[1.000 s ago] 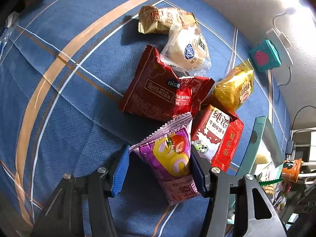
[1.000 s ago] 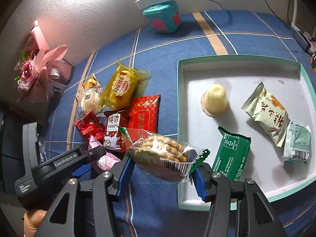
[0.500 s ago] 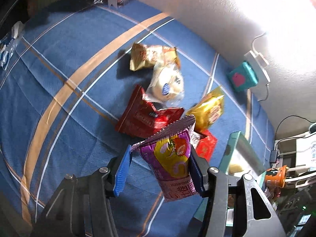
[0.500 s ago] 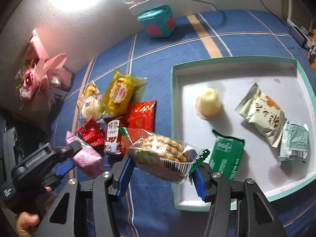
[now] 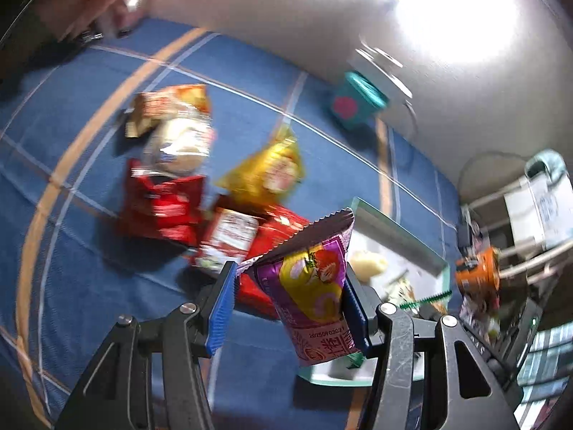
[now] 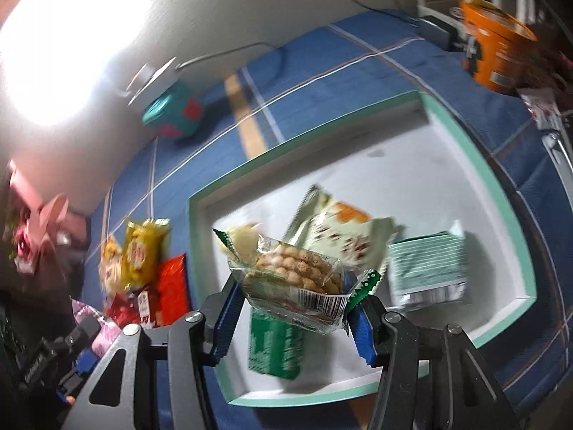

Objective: Organize snacks
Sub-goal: 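Carry both packets over the teal-rimmed tray and open both grippers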

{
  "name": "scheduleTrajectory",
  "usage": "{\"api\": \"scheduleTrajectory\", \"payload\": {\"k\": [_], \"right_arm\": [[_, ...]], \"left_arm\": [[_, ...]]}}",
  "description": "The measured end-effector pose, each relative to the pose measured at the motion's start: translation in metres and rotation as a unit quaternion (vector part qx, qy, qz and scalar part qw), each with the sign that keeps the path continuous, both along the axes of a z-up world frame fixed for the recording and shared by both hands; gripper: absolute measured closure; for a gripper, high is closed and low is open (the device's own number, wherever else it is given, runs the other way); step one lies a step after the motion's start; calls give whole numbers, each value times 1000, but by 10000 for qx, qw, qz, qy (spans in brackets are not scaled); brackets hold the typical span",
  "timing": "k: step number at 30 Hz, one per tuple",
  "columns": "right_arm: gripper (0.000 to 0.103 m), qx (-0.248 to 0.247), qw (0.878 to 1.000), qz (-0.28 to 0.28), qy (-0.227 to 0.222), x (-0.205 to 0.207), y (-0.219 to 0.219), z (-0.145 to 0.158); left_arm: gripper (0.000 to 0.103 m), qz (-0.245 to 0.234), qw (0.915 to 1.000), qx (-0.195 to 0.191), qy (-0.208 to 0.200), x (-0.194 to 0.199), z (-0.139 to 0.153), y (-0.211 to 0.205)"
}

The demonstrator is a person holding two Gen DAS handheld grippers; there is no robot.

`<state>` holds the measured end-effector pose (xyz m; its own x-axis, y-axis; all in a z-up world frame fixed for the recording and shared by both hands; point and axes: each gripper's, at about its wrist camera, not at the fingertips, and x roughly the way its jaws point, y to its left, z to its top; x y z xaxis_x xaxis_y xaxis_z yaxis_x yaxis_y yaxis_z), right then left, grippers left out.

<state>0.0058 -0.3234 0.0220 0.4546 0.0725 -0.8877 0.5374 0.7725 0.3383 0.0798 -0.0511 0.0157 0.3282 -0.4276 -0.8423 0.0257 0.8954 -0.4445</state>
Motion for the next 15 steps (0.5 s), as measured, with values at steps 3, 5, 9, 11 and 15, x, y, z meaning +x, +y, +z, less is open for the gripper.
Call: {"api": "scheduleTrajectory", "payload": {"k": [3,5,9,11,15], "right_arm": [[46,66,9999,-141,-32,-3,-11,0],[46,85,9998,-202,-32,-3,-18,-2],[46,89,9995,-293,-38,-2,-25,-4],[46,75,9994,-346,-51,-2,-28,-4],[45,-7,9988,-488,-57,-2,-40,-4]], "left_arm": [[46,-216,9996,106,-129,-1,2,-19],[46,-329,9991,178,-219,0,2,-32],[46,-540,9978,279,-280,4,-3,-56],[46,-679,9966,332,-336,6,-5,-70],[46,-949,9935,414,-476,7,-6,-94]]}}
